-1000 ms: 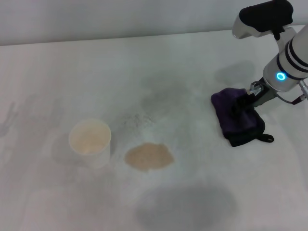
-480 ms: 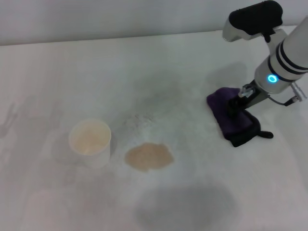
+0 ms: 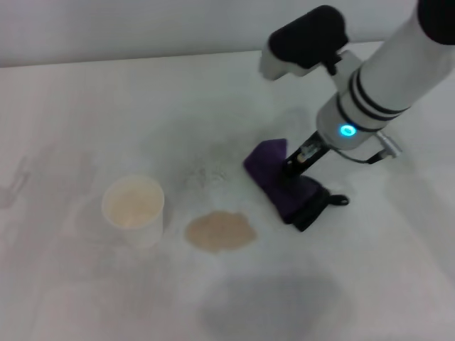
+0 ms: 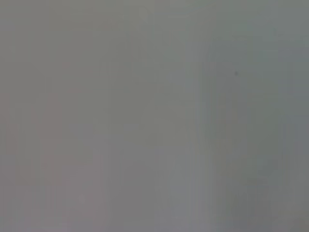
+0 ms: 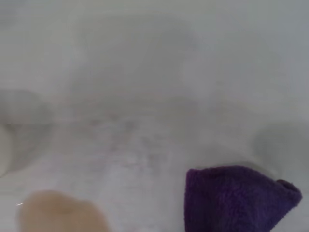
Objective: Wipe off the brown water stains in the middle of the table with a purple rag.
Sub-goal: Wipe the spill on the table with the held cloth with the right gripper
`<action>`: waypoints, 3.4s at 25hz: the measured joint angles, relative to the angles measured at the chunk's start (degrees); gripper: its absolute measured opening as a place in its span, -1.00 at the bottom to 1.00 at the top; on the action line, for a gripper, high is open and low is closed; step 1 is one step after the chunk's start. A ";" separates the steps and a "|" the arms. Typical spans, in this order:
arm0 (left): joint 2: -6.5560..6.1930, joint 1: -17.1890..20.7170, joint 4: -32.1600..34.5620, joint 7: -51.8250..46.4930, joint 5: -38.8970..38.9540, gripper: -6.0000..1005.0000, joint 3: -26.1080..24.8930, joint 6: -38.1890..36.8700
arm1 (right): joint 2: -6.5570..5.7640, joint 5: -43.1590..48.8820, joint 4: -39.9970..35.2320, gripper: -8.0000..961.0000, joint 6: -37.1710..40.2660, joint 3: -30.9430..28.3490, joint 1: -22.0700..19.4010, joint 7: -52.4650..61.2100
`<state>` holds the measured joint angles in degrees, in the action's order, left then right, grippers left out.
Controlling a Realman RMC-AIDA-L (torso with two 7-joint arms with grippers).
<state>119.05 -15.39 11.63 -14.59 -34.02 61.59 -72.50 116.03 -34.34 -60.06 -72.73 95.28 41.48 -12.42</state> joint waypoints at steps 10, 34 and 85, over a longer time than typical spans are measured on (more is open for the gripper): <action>0.30 -1.58 -0.34 0.11 0.43 0.72 -0.05 -0.96 | 0.08 -7.83 -1.54 -0.73 -0.48 9.60 2.29 -5.07; 0.40 -1.66 -4.44 0.22 0.15 0.72 -0.06 -5.89 | 0.17 -18.56 5.89 -0.73 5.66 25.58 12.11 -1.69; 0.04 -1.01 -4.39 1.84 0.39 0.72 -0.07 -5.18 | 0.16 -21.53 10.96 -0.74 2.55 23.36 17.52 0.88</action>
<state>119.08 -16.40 7.23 -12.75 -33.63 61.52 -77.68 116.19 -55.88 -49.09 -70.18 118.64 59.01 -11.54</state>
